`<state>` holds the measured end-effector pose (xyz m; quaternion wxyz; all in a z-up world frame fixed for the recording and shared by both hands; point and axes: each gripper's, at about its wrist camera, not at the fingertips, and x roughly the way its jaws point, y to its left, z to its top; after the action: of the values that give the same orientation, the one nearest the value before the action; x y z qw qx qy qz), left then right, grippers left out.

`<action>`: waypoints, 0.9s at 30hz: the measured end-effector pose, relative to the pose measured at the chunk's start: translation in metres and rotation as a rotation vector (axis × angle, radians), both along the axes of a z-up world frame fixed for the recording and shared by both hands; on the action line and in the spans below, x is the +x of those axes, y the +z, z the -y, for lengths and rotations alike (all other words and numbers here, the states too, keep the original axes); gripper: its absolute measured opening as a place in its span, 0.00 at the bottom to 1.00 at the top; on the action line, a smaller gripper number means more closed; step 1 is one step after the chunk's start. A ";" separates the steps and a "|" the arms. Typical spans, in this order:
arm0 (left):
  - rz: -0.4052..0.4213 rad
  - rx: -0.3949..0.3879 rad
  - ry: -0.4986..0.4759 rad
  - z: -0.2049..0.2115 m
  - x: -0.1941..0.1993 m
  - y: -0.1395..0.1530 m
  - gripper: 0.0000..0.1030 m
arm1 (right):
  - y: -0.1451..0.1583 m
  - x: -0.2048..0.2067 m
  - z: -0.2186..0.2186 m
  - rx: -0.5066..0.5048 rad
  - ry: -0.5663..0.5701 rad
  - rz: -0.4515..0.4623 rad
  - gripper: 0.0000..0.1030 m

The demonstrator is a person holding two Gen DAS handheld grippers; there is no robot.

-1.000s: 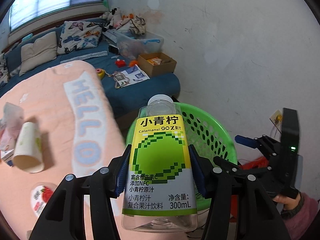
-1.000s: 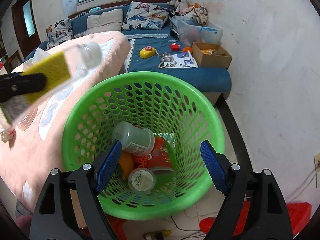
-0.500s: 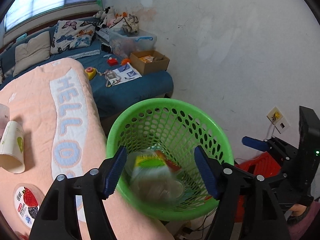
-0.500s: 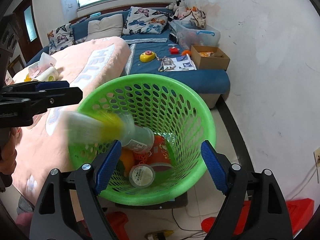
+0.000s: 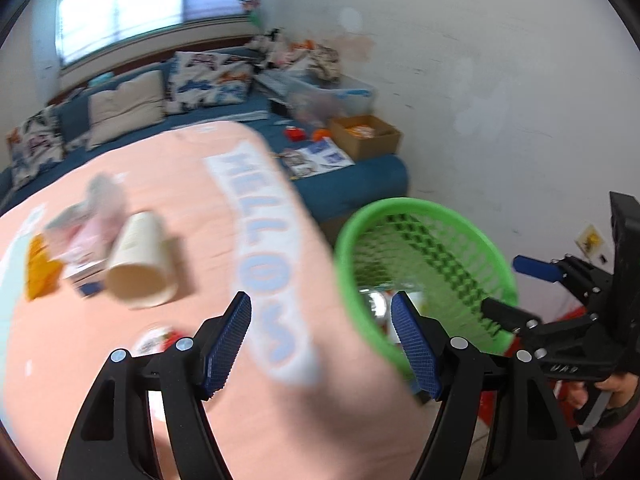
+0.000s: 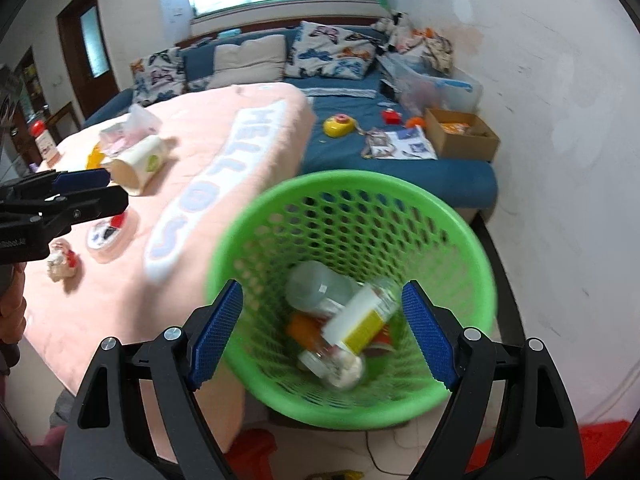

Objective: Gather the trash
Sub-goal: 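Grasp the crumpled tissue with the left tool while the right tool moves to the strawberry yogurt tub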

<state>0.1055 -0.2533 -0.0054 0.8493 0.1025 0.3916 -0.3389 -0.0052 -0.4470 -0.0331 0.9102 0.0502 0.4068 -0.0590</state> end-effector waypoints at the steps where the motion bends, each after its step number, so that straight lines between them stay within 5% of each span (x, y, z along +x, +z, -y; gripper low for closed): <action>1: 0.000 -0.002 0.011 -0.007 0.001 0.001 0.69 | 0.001 0.002 -0.004 0.000 0.011 0.002 0.79; 17: -0.041 0.024 0.360 -0.159 0.011 -0.019 0.79 | 0.017 0.061 -0.101 0.011 0.230 0.044 0.84; 27: -0.116 0.014 0.407 -0.183 0.005 -0.040 0.79 | 0.017 0.082 -0.143 0.001 0.314 0.039 0.85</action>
<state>0.1101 -0.0700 -0.0450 0.8756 0.0076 0.4547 -0.1629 0.0769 -0.3043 -0.0164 0.9160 -0.0123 0.3918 0.0851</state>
